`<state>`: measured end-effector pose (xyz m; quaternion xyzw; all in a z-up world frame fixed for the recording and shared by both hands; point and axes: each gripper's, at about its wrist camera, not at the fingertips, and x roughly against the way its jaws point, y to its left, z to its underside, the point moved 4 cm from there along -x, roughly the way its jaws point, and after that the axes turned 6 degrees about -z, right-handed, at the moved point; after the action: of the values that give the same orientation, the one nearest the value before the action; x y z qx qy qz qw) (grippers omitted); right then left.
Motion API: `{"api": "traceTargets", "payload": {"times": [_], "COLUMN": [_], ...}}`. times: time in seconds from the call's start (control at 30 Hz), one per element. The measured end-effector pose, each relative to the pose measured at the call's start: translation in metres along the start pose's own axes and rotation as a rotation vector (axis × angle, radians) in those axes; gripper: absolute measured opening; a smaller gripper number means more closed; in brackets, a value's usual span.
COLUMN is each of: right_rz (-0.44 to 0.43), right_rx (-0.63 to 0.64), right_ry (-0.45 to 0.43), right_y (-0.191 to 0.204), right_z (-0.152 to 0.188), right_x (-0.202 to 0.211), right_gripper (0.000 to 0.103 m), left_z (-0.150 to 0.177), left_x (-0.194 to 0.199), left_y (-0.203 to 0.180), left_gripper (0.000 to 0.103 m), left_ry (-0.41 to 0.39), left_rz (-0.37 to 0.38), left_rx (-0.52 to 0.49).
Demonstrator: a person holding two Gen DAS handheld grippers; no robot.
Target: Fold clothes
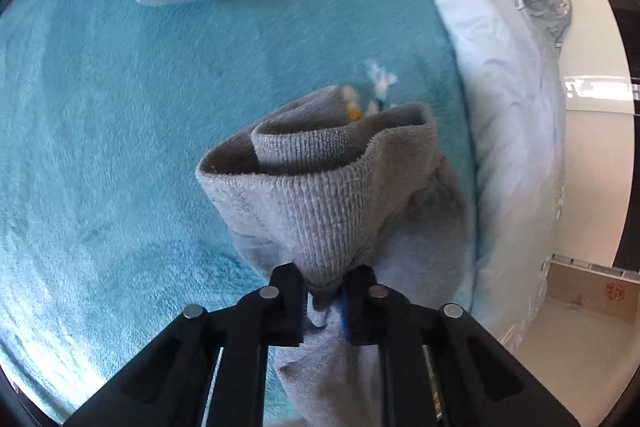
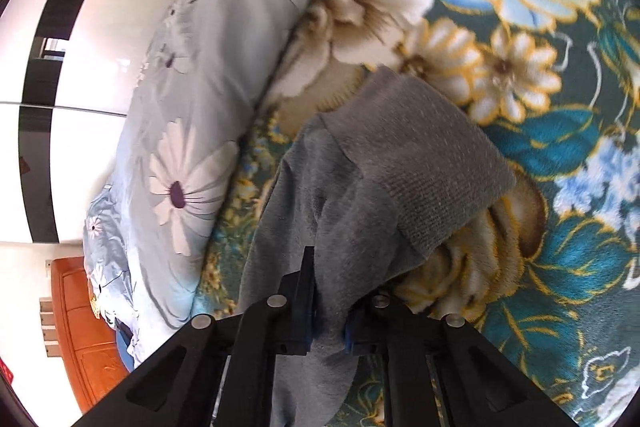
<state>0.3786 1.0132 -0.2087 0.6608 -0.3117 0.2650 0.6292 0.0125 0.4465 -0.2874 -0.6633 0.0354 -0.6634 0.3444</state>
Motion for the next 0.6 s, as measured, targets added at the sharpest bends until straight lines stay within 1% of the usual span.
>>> {"api": "traceTargets", "payload": {"times": [0.03,0.1,0.23,0.3,0.37,0.43,0.47,0.53,0.6], "right_rz": [-0.008,-0.024,-0.046,-0.053,-0.049,-0.003,0.016,0.068,0.101], "right_rx": [0.006,0.018,0.048,0.054,0.048,0.059,0.055,0.026,-0.014], "right_ry": [-0.009,-0.024,-0.04,-0.045,-0.048,-0.028,-0.011,0.022,0.043], "right_y": [0.002,0.005,0.009,0.006,-0.006,-0.025,-0.037,-0.064,-0.087], "right_z": [0.001,0.002,0.015,0.021,0.029,0.038,0.042,0.047,0.052], "right_x": [0.007,0.021,0.048,0.061,0.077,0.086,0.088,0.085,0.078], "right_gripper": [0.01,0.01,0.01,0.009,0.009,0.009,0.009,0.009,0.01], "left_z": [0.0,-0.001,0.006,0.01,0.019,0.029,0.03,0.041,0.05], "left_x": [0.01,0.028,0.069,0.088,0.085,0.075,0.066,0.053,0.044], "left_y": [-0.003,-0.003,0.007,0.023,0.035,0.048,0.063,0.087,0.1], "left_gripper": [0.01,0.009,0.009,0.009,0.009,0.009,0.009,0.009,0.01], "left_ry": [-0.012,-0.065,-0.067,-0.056,-0.04,-0.016,0.003,0.026,0.043], "left_rz": [0.012,-0.008,0.018,0.022,-0.013,-0.056,-0.072,-0.115,-0.127], "left_rx": [-0.015,0.004,-0.052,-0.059,-0.086,-0.109,-0.106,-0.075,-0.02]}}
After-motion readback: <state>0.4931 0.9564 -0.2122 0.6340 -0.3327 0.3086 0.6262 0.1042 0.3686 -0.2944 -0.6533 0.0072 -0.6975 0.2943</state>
